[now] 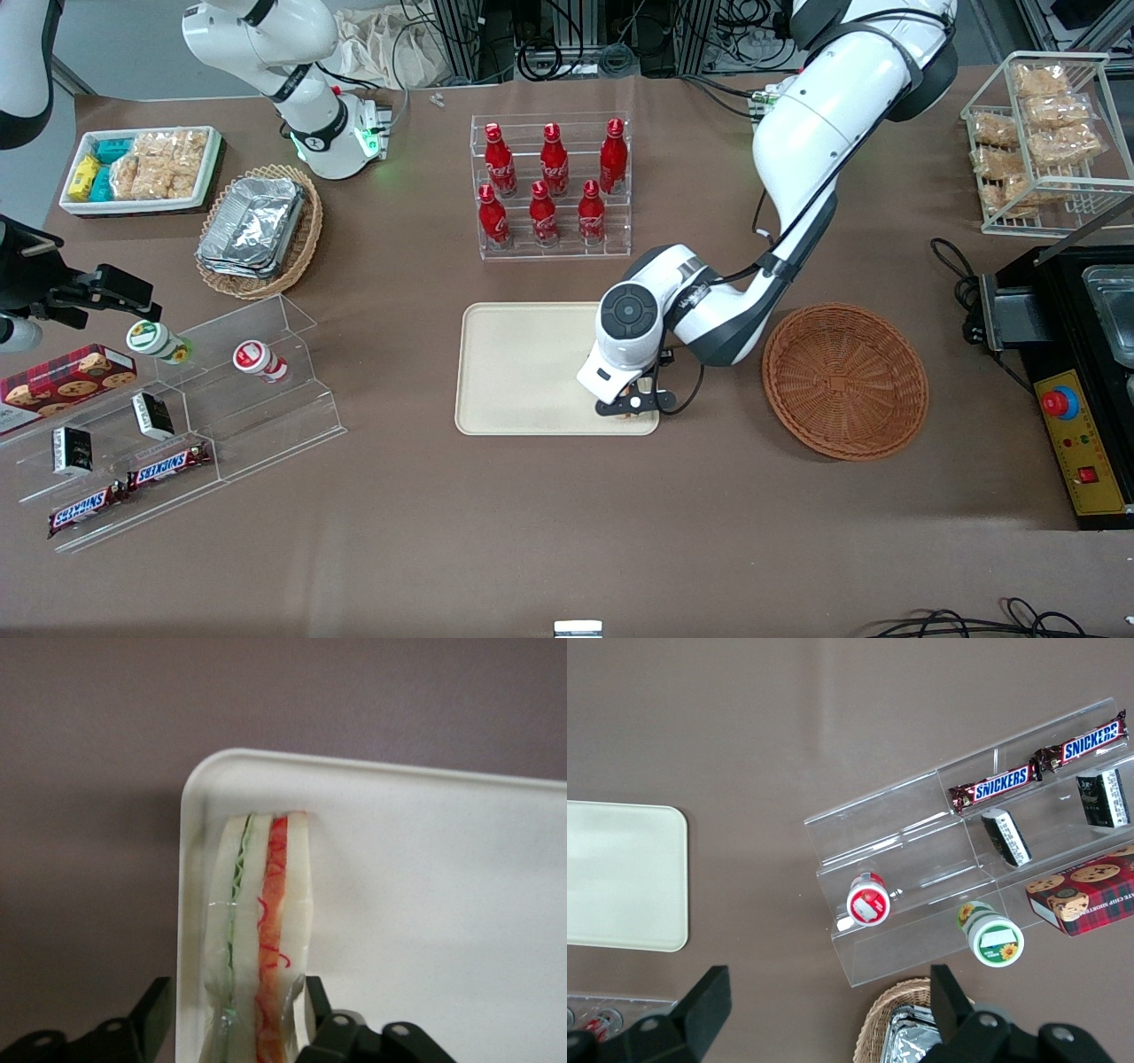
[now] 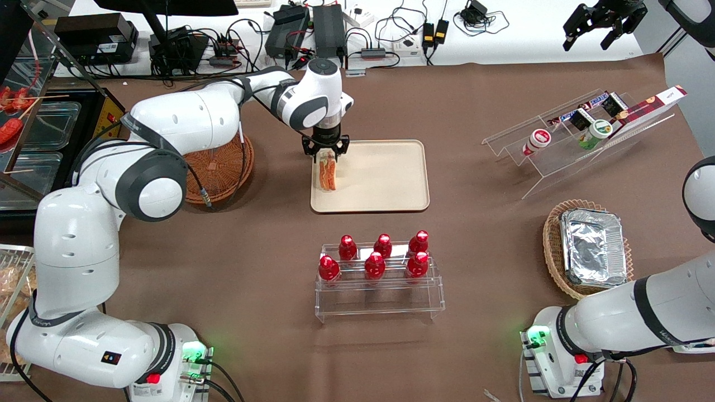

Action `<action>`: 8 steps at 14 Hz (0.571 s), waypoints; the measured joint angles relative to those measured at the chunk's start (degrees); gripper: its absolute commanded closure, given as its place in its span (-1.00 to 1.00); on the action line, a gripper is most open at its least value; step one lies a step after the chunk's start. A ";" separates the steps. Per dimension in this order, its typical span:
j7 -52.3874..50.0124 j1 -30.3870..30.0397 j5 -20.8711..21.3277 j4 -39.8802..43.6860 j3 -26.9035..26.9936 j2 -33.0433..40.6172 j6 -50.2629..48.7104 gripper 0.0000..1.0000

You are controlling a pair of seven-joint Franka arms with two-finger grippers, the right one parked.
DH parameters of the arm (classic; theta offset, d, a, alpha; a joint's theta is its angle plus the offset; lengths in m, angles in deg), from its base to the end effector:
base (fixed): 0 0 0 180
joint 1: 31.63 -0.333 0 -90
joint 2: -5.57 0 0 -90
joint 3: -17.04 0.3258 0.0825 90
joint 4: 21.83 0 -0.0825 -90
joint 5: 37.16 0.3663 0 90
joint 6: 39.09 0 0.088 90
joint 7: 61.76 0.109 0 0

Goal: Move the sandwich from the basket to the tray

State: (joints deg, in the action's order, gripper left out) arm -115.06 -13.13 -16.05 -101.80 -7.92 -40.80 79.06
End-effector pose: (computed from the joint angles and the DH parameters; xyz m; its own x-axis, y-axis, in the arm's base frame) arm 0.5747 -0.4248 0.2622 0.9946 0.0971 -0.0366 0.0952 -0.9942 -0.0507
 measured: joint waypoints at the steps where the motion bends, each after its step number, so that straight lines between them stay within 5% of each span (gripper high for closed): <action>1: -0.09 -0.35 0.02 0.49 0.23 0.77 0.02 -1.00; 8: 1.98 -10.81 -1.62 -0.30 0.32 15.76 -8.55 -1.00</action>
State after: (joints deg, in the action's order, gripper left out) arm -113.08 -23.94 -17.66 -102.10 -7.60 -25.04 70.52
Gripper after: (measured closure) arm 0.000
